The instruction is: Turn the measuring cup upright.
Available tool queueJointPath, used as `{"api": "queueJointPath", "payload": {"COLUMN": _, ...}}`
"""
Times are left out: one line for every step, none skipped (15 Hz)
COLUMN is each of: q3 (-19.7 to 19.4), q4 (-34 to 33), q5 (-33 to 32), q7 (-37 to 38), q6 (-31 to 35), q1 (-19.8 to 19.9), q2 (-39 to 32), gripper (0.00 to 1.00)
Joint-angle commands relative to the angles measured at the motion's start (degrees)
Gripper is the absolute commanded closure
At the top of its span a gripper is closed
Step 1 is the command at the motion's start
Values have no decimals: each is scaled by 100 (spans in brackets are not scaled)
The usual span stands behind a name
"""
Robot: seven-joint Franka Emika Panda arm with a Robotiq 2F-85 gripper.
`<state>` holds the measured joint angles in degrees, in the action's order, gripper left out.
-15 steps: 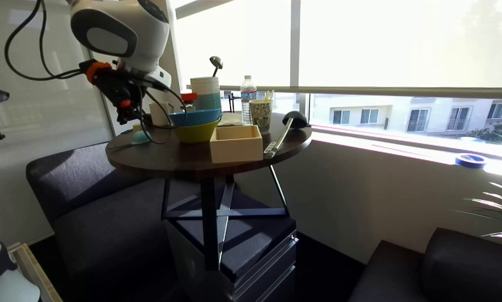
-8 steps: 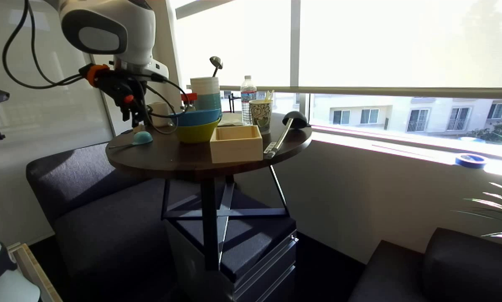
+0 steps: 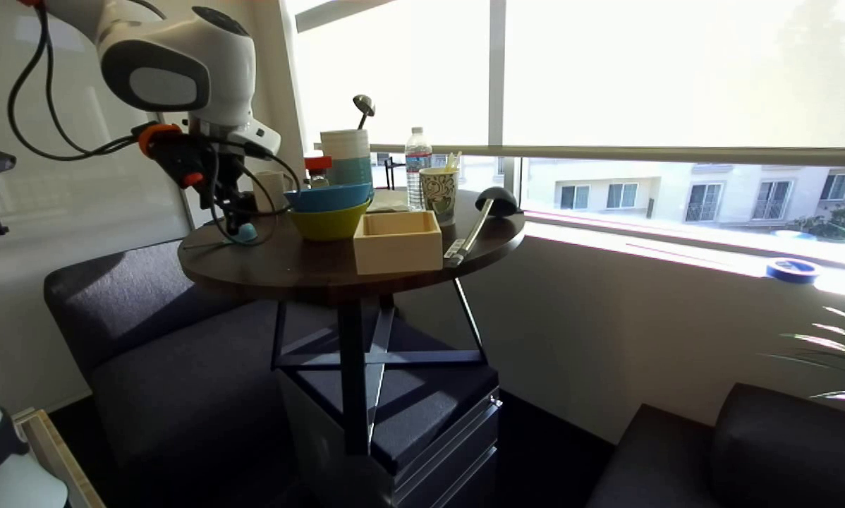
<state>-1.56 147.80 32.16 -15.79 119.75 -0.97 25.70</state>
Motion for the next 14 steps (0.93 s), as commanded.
{"api": "queueJointPath", "payload": {"q3": -50, "q4": -146, "q5": -491, "q7": 798, "q6": -574, "q1": 60, "q2": -199, "gripper": 0}}
{"api": "queueJointPath", "payload": {"q3": -82, "q4": -180, "q5": -542, "q7": 940, "q6": -773, "q1": 69, "q2": -251, "gripper": 0}}
{"api": "queueJointPath", "payload": {"q3": -97, "q4": -189, "q5": -579, "q7": 1060, "q6": -942, "q1": 72, "q2": -289, "gripper": 0}}
{"api": "queueJointPath", "payload": {"q3": -99, "q4": -185, "q5": -586, "q7": 1169, "q6": -1087, "q1": 67, "q2": -327, "gripper": 0}}
{"api": "queueJointPath", "payload": {"q3": -86, "q4": -137, "q5": -535, "q7": 1236, "q6": -1166, "q1": 46, "q2": -341, "gripper": 0}}
{"api": "queueJointPath", "payload": {"q3": -74, "q4": -107, "q5": -469, "q7": 1290, "q6": -1282, "q1": 19, "q2": -348, "gripper": 0}}
{"api": "queueJointPath", "payload": {"q3": -55, "q4": -82, "q5": -416, "q7": 1327, "q6": -1368, "q1": -3, "q2": -363, "gripper": 0}}
{"api": "queueJointPath", "payload": {"q3": -28, "q4": -61, "q5": -378, "q7": 1382, "q6": -1414, "q1": -17, "q2": -381, "gripper": 0}}
{"api": "queueJointPath", "payload": {"q3": -8, "q4": -56, "q5": -320, "q7": 1427, "q6": -1463, "q1": -42, "q2": -402, "gripper": 0}}
{"api": "queueJointPath", "payload": {"q3": 9, "q4": -60, "q5": -273, "q7": 1454, "q6": -1519, "q1": -68, "q2": -424, "gripper": 0}}
{"api": "queueJointPath", "payload": {"q3": 41, "q4": -51, "q5": -215, "q7": 1483, "q6": -1508, "q1": -95, "q2": -437, "gripper": 0}}
{"api": "queueJointPath", "payload": {"q3": 64, "q4": -60, "q5": -155, "q7": 1522, "q6": -1538, "q1": -117, "q2": -459, "gripper": 0}}
{"api": "queueJointPath", "payload": {"q3": 79, "q4": -65, "q5": -47, "q7": 1524, "q6": -1520, "q1": -150, "q2": -481, "gripper": 0}}
{"api": "queueJointPath", "payload": {"q3": 111, "q4": -48, "q5": 46, "q7": 1521, "q6": -1395, "q1": -179, "q2": -482, "gripper": 0}}
